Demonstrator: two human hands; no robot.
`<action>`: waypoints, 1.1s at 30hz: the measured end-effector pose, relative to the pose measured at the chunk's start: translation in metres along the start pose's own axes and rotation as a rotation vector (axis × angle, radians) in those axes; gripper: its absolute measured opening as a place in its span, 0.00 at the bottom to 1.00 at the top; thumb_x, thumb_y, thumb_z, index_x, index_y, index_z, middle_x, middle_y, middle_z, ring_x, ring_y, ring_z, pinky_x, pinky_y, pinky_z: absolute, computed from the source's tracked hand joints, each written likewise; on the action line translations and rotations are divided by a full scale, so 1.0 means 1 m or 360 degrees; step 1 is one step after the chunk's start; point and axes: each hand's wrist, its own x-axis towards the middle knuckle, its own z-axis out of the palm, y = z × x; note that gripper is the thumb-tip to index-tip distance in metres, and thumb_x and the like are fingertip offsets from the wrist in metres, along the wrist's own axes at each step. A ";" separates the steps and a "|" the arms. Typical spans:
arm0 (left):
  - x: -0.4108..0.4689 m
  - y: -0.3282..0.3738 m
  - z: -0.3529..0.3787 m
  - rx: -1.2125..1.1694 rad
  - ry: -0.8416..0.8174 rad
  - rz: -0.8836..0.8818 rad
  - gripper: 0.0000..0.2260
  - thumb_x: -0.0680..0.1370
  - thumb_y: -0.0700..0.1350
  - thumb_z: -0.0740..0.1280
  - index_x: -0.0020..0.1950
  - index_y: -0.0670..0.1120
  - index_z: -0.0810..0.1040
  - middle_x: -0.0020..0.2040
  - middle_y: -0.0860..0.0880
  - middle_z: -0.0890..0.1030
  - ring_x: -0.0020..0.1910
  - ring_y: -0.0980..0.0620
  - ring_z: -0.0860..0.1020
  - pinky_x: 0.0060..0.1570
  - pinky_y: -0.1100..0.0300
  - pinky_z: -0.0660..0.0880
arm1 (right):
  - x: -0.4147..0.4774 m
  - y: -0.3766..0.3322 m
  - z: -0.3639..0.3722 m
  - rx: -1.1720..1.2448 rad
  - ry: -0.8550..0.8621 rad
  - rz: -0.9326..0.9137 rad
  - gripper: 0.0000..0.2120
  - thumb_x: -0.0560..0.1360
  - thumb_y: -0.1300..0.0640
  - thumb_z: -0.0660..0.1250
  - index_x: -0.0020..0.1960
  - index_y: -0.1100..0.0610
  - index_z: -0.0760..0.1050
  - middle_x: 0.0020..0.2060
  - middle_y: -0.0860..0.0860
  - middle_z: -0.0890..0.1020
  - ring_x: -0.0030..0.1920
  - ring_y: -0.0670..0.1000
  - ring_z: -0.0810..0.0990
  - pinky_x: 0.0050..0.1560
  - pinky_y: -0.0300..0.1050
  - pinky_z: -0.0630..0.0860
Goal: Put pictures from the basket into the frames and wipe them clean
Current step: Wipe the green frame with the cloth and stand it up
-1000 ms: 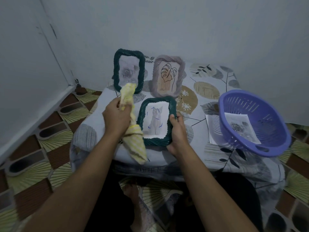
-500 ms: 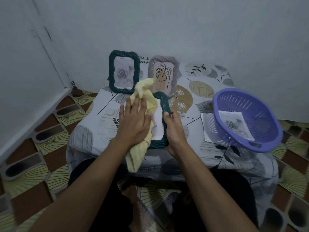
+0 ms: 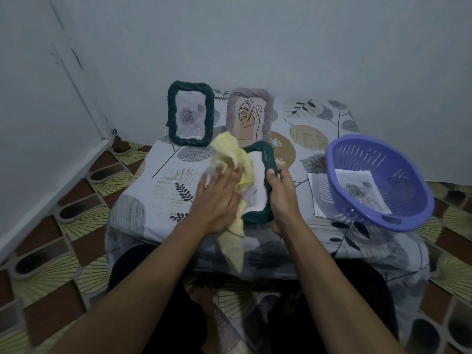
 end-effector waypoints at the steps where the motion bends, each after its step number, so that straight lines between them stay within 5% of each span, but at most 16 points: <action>1: 0.003 -0.004 -0.002 0.0018 0.0029 -0.0066 0.28 0.80 0.55 0.40 0.81 0.55 0.41 0.82 0.52 0.42 0.80 0.51 0.39 0.76 0.47 0.35 | -0.002 0.001 0.001 -0.0013 -0.0022 -0.0005 0.06 0.84 0.57 0.58 0.57 0.56 0.73 0.46 0.56 0.80 0.45 0.54 0.78 0.47 0.49 0.75; 4: 0.008 -0.004 -0.004 -0.0023 0.0097 -0.0105 0.30 0.79 0.55 0.40 0.82 0.50 0.44 0.82 0.48 0.46 0.81 0.49 0.41 0.77 0.46 0.35 | -0.004 0.000 0.006 -0.0043 -0.0050 -0.0019 0.05 0.82 0.54 0.60 0.53 0.52 0.74 0.46 0.57 0.80 0.47 0.55 0.77 0.50 0.53 0.74; 8: -0.007 0.010 0.002 -0.0326 0.0054 0.0249 0.29 0.79 0.56 0.41 0.81 0.54 0.45 0.81 0.54 0.45 0.80 0.55 0.40 0.78 0.50 0.37 | 0.000 -0.005 0.006 0.0066 0.0060 0.0005 0.06 0.83 0.56 0.59 0.57 0.56 0.73 0.44 0.57 0.79 0.44 0.55 0.77 0.47 0.53 0.73; 12: -0.027 0.005 0.011 -0.0450 0.0090 0.0470 0.25 0.79 0.51 0.49 0.78 0.55 0.64 0.78 0.60 0.54 0.79 0.59 0.46 0.76 0.58 0.38 | 0.007 -0.010 -0.006 0.0104 0.0096 -0.0005 0.07 0.84 0.59 0.57 0.59 0.58 0.71 0.42 0.54 0.80 0.40 0.53 0.78 0.42 0.47 0.75; 16: -0.018 -0.012 0.006 -0.0278 0.0217 0.0260 0.26 0.77 0.51 0.48 0.71 0.53 0.73 0.79 0.57 0.56 0.80 0.49 0.49 0.78 0.47 0.41 | 0.007 -0.013 -0.011 0.0154 0.0033 0.0053 0.05 0.84 0.59 0.57 0.56 0.57 0.71 0.40 0.52 0.82 0.37 0.51 0.80 0.37 0.45 0.78; 21: 0.006 -0.002 -0.014 -0.0220 0.0235 -0.0023 0.31 0.79 0.60 0.39 0.79 0.51 0.62 0.81 0.48 0.55 0.81 0.49 0.43 0.77 0.50 0.38 | -0.003 -0.010 0.001 0.0187 -0.0060 0.0081 0.06 0.84 0.59 0.57 0.56 0.58 0.72 0.43 0.55 0.82 0.41 0.54 0.81 0.39 0.46 0.80; 24: 0.002 0.015 -0.015 -0.0250 0.0171 0.0127 0.30 0.81 0.62 0.38 0.81 0.53 0.53 0.82 0.51 0.50 0.80 0.51 0.40 0.78 0.50 0.37 | -0.002 -0.012 0.005 0.0219 -0.0051 0.0045 0.06 0.84 0.59 0.57 0.57 0.58 0.72 0.46 0.58 0.81 0.45 0.56 0.79 0.46 0.51 0.77; 28: -0.016 0.018 -0.001 -0.0061 0.0094 0.0343 0.25 0.82 0.60 0.40 0.79 0.61 0.44 0.80 0.60 0.45 0.80 0.52 0.41 0.77 0.48 0.37 | 0.003 -0.016 -0.002 0.0174 0.0027 -0.0053 0.07 0.85 0.59 0.57 0.57 0.58 0.72 0.41 0.53 0.82 0.40 0.52 0.80 0.39 0.45 0.78; 33: -0.009 -0.006 0.001 0.0069 0.0143 -0.0138 0.25 0.80 0.60 0.37 0.78 0.65 0.42 0.82 0.48 0.44 0.80 0.46 0.36 0.76 0.44 0.34 | -0.002 -0.012 -0.001 0.0132 0.0009 -0.0048 0.06 0.84 0.58 0.58 0.50 0.55 0.71 0.37 0.50 0.80 0.38 0.51 0.78 0.39 0.45 0.76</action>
